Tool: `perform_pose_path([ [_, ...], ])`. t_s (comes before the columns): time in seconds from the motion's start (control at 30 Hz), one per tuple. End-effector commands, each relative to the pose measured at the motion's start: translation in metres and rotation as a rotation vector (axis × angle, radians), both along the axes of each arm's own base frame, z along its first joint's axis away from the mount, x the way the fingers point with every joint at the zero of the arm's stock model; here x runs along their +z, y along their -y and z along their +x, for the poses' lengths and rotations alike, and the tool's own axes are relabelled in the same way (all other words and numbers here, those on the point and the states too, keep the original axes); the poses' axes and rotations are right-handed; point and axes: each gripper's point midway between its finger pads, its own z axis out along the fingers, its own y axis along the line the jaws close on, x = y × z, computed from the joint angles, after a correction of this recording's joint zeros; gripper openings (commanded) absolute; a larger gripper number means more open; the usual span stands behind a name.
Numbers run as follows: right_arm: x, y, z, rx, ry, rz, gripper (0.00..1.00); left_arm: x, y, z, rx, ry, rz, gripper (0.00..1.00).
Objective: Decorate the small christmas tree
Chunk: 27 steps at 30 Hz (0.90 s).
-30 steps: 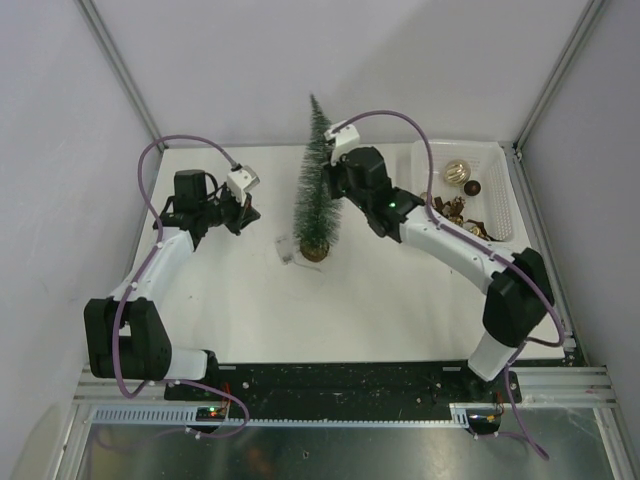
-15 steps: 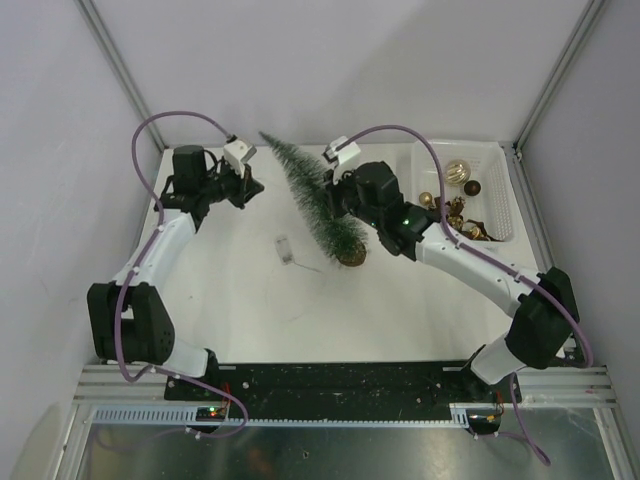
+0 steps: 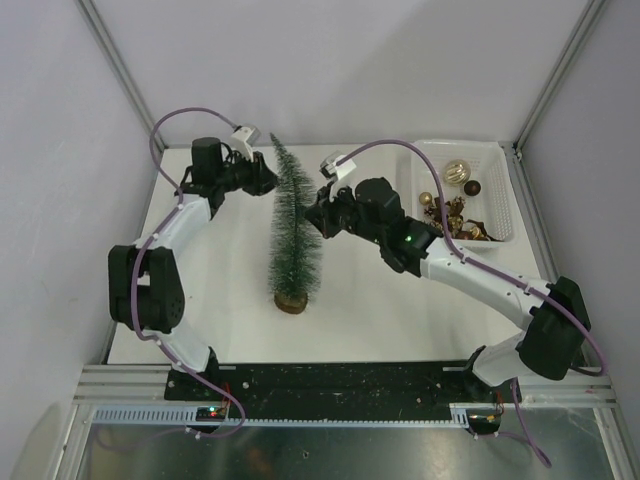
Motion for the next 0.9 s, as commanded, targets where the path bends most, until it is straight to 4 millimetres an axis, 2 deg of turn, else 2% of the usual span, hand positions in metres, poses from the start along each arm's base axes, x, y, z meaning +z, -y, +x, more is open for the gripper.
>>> perform_pose_path([
  [0.0, 0.044, -0.005, -0.010, 0.035, 0.063, 0.127, 0.00, 0.051, 0.032, -0.011, -0.134, 0.056, -0.139, 0.33],
  [0.1, 0.046, -0.007, -0.011, 0.046, 0.064, 0.139, 0.00, 0.057, 0.044, -0.024, -0.190, 0.055, -0.163, 0.39],
  [0.3, 0.052, -0.015, -0.012, 0.070, 0.061, 0.185, 0.00, 0.072, 0.070, -0.047, -0.293, 0.039, -0.213, 0.42],
  [0.5, 0.051, -0.020, -0.006, 0.065, 0.061, 0.210, 0.00, 0.097, 0.087, -0.065, -0.387, 0.042, -0.264, 0.52],
  [0.63, 0.039, -0.024, 0.001, 0.059, 0.037, 0.201, 0.00, 0.108, 0.091, -0.079, -0.445, 0.038, -0.288, 0.63],
  [0.7, 0.032, -0.027, 0.004, 0.057, 0.023, 0.196, 0.00, 0.110, 0.091, -0.085, -0.465, 0.036, -0.295, 0.71],
  [0.77, 0.026, -0.029, 0.007, 0.056, 0.010, 0.190, 0.00, 0.113, 0.091, -0.089, -0.480, 0.035, -0.299, 0.86],
  [0.87, 0.015, -0.032, 0.009, 0.055, -0.010, 0.176, 0.00, 0.116, 0.092, -0.092, -0.495, 0.029, -0.308, 0.91],
])
